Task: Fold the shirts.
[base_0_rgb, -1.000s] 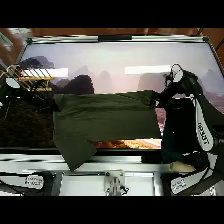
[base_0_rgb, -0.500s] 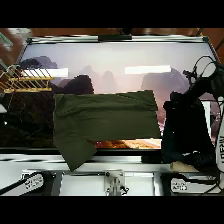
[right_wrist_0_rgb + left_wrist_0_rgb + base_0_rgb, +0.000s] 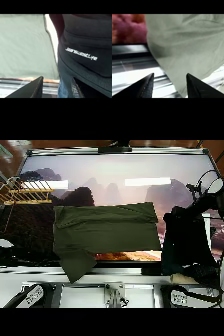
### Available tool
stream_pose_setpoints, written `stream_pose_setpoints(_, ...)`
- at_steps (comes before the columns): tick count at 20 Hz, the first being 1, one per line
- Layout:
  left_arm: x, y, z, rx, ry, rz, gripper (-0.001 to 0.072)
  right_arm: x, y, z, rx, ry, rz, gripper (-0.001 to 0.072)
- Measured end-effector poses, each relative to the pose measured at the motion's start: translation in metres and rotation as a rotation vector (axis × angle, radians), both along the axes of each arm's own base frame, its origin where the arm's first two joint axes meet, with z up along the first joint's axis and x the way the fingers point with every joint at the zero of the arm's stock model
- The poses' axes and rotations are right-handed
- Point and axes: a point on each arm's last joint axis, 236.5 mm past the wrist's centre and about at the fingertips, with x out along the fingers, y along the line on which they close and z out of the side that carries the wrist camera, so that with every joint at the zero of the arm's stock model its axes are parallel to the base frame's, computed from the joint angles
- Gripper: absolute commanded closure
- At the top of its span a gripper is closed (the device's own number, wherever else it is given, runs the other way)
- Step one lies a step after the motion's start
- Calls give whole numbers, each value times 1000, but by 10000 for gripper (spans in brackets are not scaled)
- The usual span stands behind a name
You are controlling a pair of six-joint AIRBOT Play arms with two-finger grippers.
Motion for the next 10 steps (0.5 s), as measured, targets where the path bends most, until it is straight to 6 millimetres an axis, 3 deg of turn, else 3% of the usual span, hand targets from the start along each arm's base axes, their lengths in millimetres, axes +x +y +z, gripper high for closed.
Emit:
stream_pose_setpoints(4, 1, -11, -9, -17, 12, -26, 258, 4, 1, 0, 3, -19, -7, 237)
stream_pose_setpoints(6, 2, -18, -12, -23, 18, -44, 354, 6, 0, 0, 0, -24, -12, 237)
stream_pose_setpoints(9, 4, -21, -21, -12, 22, -63, 675, 5, 0, -1, -2, -19, -26, 207)
stream_pose_setpoints(10, 4, -23, -23, -14, 25, -65, 676, 3, 0, -3, 0, -11, -28, 200)
